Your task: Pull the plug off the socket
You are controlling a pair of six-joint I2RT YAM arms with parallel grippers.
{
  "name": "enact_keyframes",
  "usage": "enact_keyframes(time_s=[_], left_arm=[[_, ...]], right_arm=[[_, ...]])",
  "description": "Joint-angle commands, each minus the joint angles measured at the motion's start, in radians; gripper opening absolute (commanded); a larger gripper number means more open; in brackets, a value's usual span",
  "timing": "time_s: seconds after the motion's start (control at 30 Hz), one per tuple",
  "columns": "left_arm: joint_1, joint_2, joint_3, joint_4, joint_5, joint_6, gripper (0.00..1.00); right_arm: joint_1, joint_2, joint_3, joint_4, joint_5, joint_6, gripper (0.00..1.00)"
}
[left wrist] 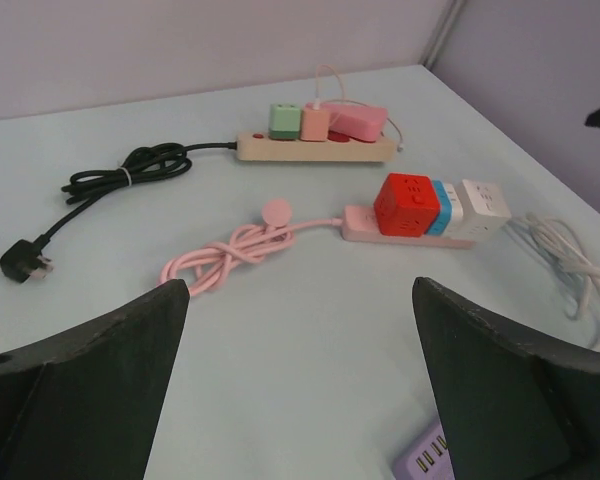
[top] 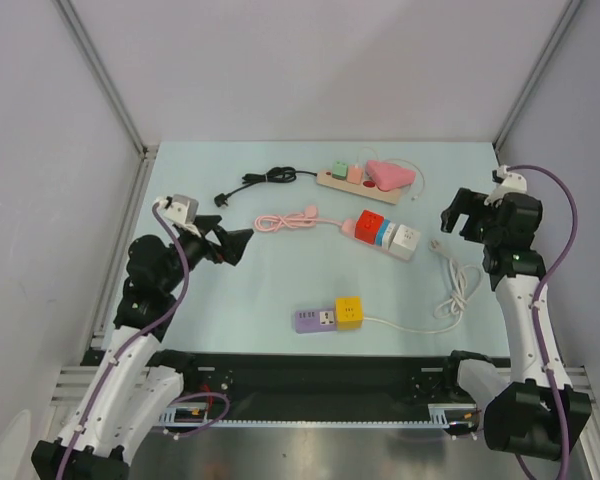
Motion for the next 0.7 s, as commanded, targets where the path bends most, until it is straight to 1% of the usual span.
enact_keyframes(time_s=[0.0, 0.03, 0.07, 0.1, 0.13, 0.17, 0.2, 0.23, 0.27, 0.3, 0.37, 0.4, 0.43, 0.47, 0.53, 0.57, 0.6, 0.67], left_arm=[[-0.073, -0.033, -0.002, -0.012, 0.012, 0.086, 0.99], [-0.088, -0.033, 0.006, -0.042, 0.003, 0.118, 0.99], [-0.111, -0.031, 0.015, -0.067, 0.001, 0.133, 0.99], [-0.12, -0.027, 0.026, -0.114, -0.009, 0.147, 1.0], [-0.143, -0.027, 0.029, -0.133, -0.017, 0.172, 1.0], [-0.157, -0.031, 0.029, -0.148, -0.031, 0.181, 1.0], [-0.169, -0.042, 0.021, -0.162, -0.043, 0.193, 1.0], [-0.182, -0.049, 0.017, -0.182, -0.058, 0.219, 1.0], [-0.206, -0.062, 0.007, -0.187, -0.068, 0.227, 0.99], [-0.217, -0.076, -0.015, -0.187, -0.075, 0.227, 1.0], [-0.232, -0.122, -0.04, -0.17, -0.078, 0.253, 0.99], [-0.234, -0.135, -0.065, -0.161, -0.075, 0.255, 0.99], [-0.235, -0.164, -0.074, -0.152, -0.068, 0.259, 1.0], [-0.239, -0.174, -0.08, -0.144, -0.054, 0.264, 1.0], [-0.24, -0.194, -0.091, -0.139, -0.048, 0.272, 1.0], [-0.242, -0.198, -0.094, -0.135, -0.045, 0.27, 1.0], [-0.243, -0.2, -0.099, -0.132, -0.042, 0.272, 1.0], [-0.246, -0.201, -0.1, -0.127, -0.031, 0.27, 1.0]], right_arm=[[0.03, -0.006, 0.058, 0.031, -0.104, -0.098, 1.0], [0.052, -0.008, 0.058, 0.023, -0.223, -0.146, 1.0], [0.065, -0.006, 0.074, 0.002, -0.305, -0.223, 1.0], [0.077, 0.011, 0.089, -0.086, -0.4, -0.4, 1.0], [0.114, 0.021, 0.104, -0.153, -0.586, -0.528, 1.0], [0.14, 0.029, 0.139, -0.266, -0.635, -0.616, 1.0], [0.166, 0.034, 0.153, -0.306, -0.654, -0.732, 1.0], [0.234, 0.044, 0.167, -0.34, -0.665, -0.779, 1.0], [0.261, 0.052, 0.179, -0.375, -0.683, -0.827, 1.0], [0.279, 0.063, 0.198, -0.447, -0.703, -0.879, 1.0], [0.328, 0.087, 0.206, -0.521, -0.781, -1.053, 1.0], [0.342, 0.092, 0.204, -0.611, -0.841, -1.13, 1.0], [0.358, 0.101, 0.2, -0.656, -0.862, -1.21, 1.0], [0.373, 0.116, 0.197, -0.69, -0.875, -1.334, 1.0], [0.427, 0.14, 0.195, -0.713, -0.861, -1.372, 1.0], [0.447, 0.156, 0.196, -0.707, -0.844, -1.367, 1.0], [0.502, 0.166, 0.196, -0.689, -0.803, -1.361, 1.0], [0.568, 0.178, 0.193, -0.663, -0.749, -1.34, 1.0]])
